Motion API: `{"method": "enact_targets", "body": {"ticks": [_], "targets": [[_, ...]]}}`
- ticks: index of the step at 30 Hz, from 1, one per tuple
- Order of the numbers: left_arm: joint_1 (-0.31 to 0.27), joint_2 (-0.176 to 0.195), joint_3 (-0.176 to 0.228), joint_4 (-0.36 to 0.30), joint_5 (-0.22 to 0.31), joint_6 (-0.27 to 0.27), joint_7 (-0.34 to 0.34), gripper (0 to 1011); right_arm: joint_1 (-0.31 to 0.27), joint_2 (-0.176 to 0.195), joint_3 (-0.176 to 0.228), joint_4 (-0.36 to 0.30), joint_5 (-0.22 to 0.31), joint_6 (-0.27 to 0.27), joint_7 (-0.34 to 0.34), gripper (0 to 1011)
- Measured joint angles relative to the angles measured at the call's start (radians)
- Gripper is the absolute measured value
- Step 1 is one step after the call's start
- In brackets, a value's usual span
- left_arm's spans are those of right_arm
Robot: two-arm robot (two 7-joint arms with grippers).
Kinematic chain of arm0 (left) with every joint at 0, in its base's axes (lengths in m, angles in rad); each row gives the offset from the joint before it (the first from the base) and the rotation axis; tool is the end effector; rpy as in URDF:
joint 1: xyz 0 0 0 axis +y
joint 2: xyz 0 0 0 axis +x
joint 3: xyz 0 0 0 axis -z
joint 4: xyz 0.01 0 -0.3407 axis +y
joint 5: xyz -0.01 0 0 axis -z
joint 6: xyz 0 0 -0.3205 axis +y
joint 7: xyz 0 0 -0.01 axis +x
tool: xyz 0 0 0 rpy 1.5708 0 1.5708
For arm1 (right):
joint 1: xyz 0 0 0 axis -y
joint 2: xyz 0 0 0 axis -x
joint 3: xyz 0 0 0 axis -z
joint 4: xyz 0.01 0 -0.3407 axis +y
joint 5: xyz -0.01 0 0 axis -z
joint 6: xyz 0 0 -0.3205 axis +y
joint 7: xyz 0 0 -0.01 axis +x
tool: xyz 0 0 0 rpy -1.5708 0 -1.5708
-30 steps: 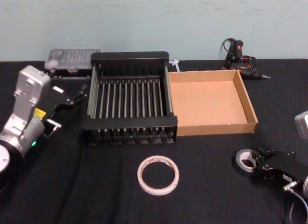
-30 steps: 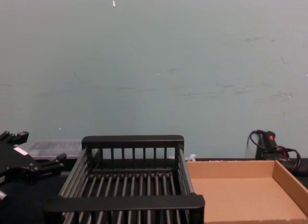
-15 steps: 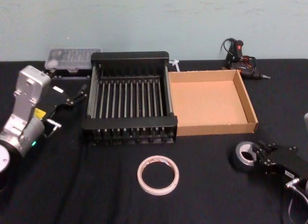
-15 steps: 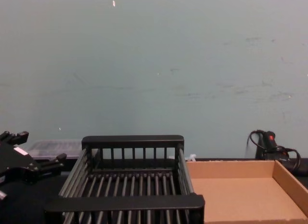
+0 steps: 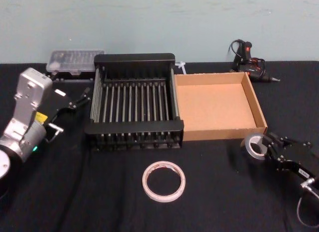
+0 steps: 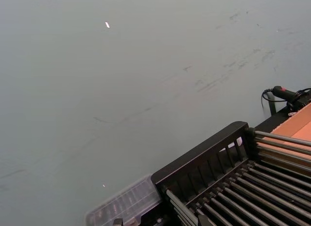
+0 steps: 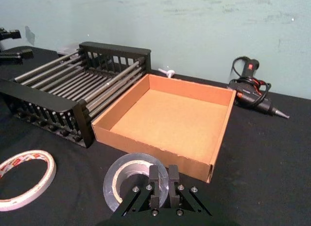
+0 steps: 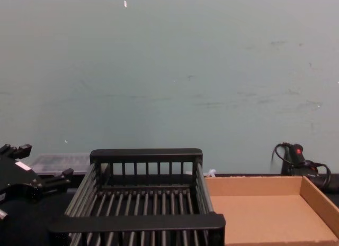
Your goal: Pick up the white tape and place it into the black box , Pick up the silver tape and place it into the brown box.
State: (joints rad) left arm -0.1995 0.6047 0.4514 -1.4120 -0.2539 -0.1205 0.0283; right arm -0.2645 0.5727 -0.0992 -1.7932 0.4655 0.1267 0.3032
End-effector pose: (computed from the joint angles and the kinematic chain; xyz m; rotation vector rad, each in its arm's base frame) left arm 0.3774 0.1084 -0.3454 0.3045 -0.2850 1.2480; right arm 0.2554 -0.1227 -0.3308 -0.2215 0.1563 -1.0577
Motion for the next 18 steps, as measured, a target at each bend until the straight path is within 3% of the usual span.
{"method": "enact_targets", "body": {"ticks": [18], "targets": [[0.000, 0.000, 0.000, 0.000, 0.000, 0.000, 0.000, 1001, 0.038, -0.040, -0.008, 0.014, -0.023, -0.024, 0.002, 124]]}}
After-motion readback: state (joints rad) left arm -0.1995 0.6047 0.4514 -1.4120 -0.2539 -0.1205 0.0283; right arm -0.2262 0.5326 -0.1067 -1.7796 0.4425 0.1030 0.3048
